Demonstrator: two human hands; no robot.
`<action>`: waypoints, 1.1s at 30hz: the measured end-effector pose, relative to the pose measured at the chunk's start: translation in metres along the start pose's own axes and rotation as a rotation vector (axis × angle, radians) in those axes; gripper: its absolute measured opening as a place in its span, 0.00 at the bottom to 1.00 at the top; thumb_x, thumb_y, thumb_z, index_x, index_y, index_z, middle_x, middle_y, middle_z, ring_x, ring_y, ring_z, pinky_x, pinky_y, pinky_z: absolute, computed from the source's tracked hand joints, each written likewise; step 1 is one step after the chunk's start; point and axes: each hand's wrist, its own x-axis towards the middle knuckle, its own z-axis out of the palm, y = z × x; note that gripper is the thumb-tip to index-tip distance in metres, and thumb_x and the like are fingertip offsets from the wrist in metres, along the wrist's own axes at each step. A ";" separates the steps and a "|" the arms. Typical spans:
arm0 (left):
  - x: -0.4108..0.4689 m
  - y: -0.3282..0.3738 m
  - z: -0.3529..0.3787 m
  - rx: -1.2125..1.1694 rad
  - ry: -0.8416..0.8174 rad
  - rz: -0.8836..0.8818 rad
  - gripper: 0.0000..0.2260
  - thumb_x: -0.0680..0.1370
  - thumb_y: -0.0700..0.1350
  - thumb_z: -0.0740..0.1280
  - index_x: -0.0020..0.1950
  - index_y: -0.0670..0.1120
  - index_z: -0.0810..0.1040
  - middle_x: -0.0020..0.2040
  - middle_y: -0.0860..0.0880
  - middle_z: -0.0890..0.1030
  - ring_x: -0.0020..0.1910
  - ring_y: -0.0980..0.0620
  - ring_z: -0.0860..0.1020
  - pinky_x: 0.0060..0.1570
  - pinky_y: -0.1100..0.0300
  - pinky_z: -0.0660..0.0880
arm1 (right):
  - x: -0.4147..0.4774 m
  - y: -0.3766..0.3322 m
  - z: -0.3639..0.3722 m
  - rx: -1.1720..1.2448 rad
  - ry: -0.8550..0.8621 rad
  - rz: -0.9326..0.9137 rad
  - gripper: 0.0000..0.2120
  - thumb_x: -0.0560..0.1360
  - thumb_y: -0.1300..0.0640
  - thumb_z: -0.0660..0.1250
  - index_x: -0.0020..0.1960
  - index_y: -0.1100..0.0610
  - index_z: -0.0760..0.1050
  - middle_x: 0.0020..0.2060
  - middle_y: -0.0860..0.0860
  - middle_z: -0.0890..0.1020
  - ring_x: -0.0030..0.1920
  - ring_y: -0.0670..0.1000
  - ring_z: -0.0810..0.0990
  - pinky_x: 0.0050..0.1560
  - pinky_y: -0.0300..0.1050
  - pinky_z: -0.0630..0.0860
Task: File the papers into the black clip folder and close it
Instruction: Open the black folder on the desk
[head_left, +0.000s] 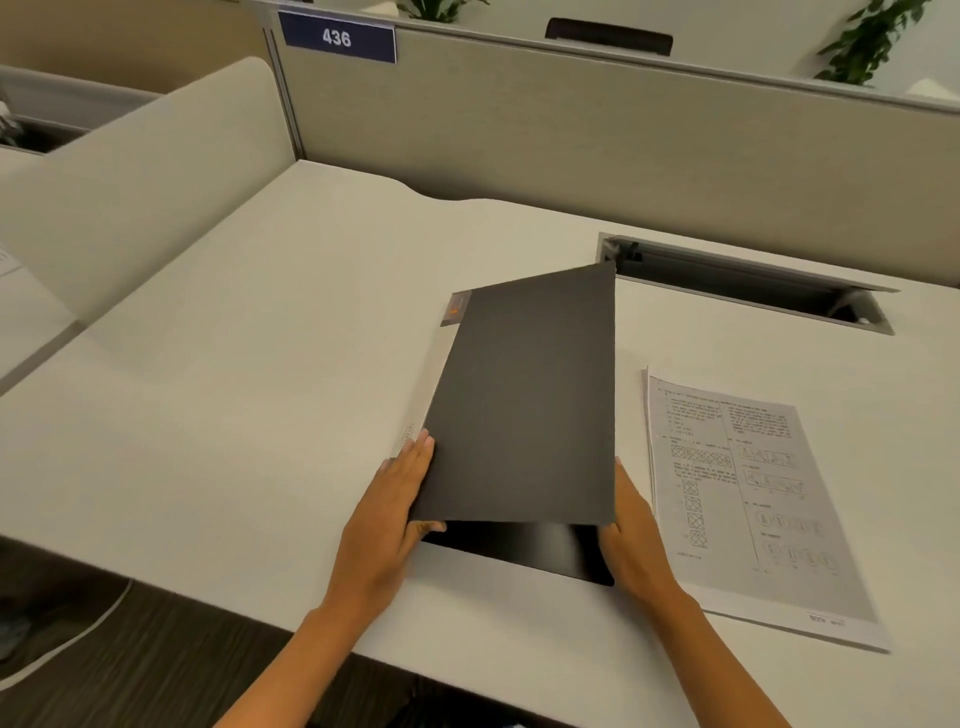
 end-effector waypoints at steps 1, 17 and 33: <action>-0.001 0.000 0.000 -0.063 0.020 -0.019 0.31 0.78 0.42 0.63 0.76 0.58 0.51 0.75 0.65 0.55 0.74 0.62 0.56 0.73 0.54 0.56 | 0.001 -0.002 0.002 -0.098 -0.021 -0.036 0.25 0.80 0.43 0.49 0.75 0.46 0.56 0.75 0.45 0.63 0.75 0.49 0.60 0.75 0.55 0.58; -0.002 0.002 -0.017 -0.626 0.439 -0.823 0.13 0.82 0.55 0.45 0.57 0.60 0.67 0.59 0.54 0.70 0.55 0.64 0.70 0.53 0.81 0.62 | 0.028 -0.017 0.060 -0.650 -0.091 -0.098 0.33 0.76 0.37 0.39 0.77 0.52 0.40 0.77 0.47 0.43 0.77 0.47 0.39 0.75 0.42 0.38; -0.006 -0.015 -0.063 0.222 -0.010 -0.996 0.35 0.78 0.64 0.45 0.33 0.44 0.82 0.27 0.51 0.83 0.35 0.49 0.81 0.46 0.52 0.75 | 0.028 -0.016 0.060 -0.639 -0.083 -0.112 0.33 0.77 0.38 0.41 0.77 0.52 0.41 0.77 0.46 0.44 0.77 0.46 0.40 0.75 0.41 0.38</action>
